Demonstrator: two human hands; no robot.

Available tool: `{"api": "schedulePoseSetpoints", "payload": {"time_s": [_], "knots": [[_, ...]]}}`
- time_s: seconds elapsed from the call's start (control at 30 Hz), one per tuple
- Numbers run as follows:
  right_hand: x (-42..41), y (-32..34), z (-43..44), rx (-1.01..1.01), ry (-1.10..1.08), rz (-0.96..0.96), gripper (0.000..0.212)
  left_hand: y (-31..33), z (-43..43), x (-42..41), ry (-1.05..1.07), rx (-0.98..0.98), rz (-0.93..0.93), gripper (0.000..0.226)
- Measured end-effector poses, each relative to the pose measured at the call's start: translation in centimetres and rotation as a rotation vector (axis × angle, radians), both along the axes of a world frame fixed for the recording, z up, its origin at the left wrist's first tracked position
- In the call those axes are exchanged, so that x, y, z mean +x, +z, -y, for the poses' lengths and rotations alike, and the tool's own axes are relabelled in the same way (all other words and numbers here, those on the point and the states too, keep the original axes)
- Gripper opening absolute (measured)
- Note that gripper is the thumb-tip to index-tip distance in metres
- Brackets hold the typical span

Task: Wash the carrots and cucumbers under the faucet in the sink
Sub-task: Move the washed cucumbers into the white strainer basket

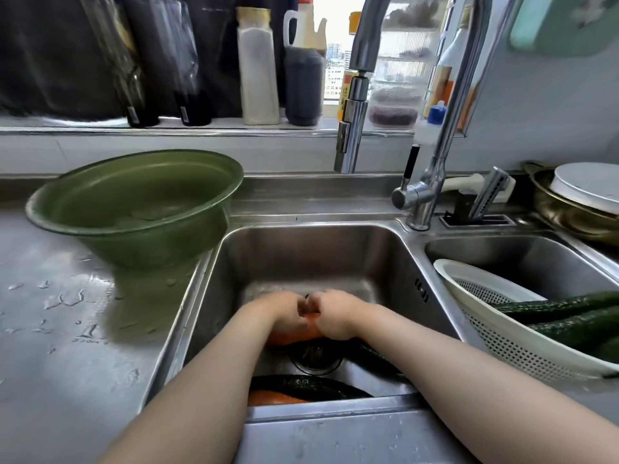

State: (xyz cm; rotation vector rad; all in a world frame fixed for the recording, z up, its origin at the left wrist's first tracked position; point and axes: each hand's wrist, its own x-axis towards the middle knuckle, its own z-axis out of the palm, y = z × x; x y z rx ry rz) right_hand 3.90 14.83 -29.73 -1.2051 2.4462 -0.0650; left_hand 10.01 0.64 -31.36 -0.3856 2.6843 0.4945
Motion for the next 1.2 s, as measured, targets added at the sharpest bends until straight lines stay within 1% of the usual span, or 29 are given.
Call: {"api": "schedulePoseSetpoints", "payload": {"time_s": [0.1, 0.17, 0.23, 0.33, 0.4, 0.53, 0.63, 0.73, 0.77, 0.8, 0.9, 1.0, 1.1, 1.13, 1.17, 1.2], "knots": [[-0.6, -0.7, 0.6, 0.148, 0.018, -0.032, 0.029, 0.0, 0.2, 0.3, 0.005, 0.055, 0.046, 0.03], [-1.0, -0.6, 0.6, 0.194, 0.024, -0.029, 0.021, -0.1, 0.3, 0.1, 0.002, 0.049, 0.053, 0.027], [-1.1, -0.6, 0.6, 0.221, 0.037, -0.066, 0.022, -0.3, 0.4, -0.1, 0.009, 0.036, 0.042, 0.028], [-1.0, -1.5, 1.2, 0.243, 0.031, -0.142, 0.046, -0.6, 0.8, -0.4, 0.028, 0.028, -0.004, 0.034], [-1.0, -2.3, 1.8, 0.244, 0.041, -0.218, 0.05, -0.6, 0.8, -0.5, 0.026, 0.03, -0.029, 0.043], [-0.8, -3.3, 2.2, 0.21, 0.06, -0.324, 0.039, -0.6, 0.7, -0.6, -0.003, 0.035, -0.078, 0.056], [-1.0, -3.3, 1.9, 0.174, 0.045, -0.277, 0.034, -0.5, 0.7, -0.5, -0.026, 0.041, -0.089, 0.064], [-1.4, -2.0, 1.4, 0.161, 0.016, -0.216, 0.014, -0.3, 0.5, -0.4, -0.037, 0.037, -0.092, 0.061], [-1.6, -1.7, 1.3, 0.159, 0.0, -0.208, 0.014, -0.2, 0.5, -0.4, -0.04, 0.029, -0.085, 0.06], [-1.7, -1.4, 1.1, 0.162, -0.008, -0.201, 0.018, -0.2, 0.5, -0.4, -0.041, 0.022, -0.071, 0.061], [-1.4, -1.2, 0.5, 0.172, 0.01, -0.188, 0.038, -0.1, 0.2, 0.1, -0.04, -0.012, 0.008, 0.068], [-1.1, -1.9, 0.4, 0.201, 0.033, -0.197, 0.05, -0.4, 0.2, 0.2, -0.046, -0.043, 0.045, 0.061], [-1.2, -2.6, 0.1, 0.308, 0.005, -0.165, 0.073, -0.5, 0.0, 0.2, -0.047, -0.056, 0.049, 0.057], [-1.2, -2.4, 0.0, 0.32, 0.003, -0.15, 0.076, -0.5, -0.1, 0.1, -0.053, -0.058, 0.04, 0.059], [-1.3, -2.2, -0.1, 0.315, 0.004, -0.144, 0.073, -0.3, -0.3, 0.1, -0.063, -0.06, 0.025, 0.061], [-1.3, -1.7, -0.2, 0.287, 0.005, -0.141, 0.066, -0.1, -0.4, 0.1, -0.078, -0.072, 0.002, 0.064]]}}
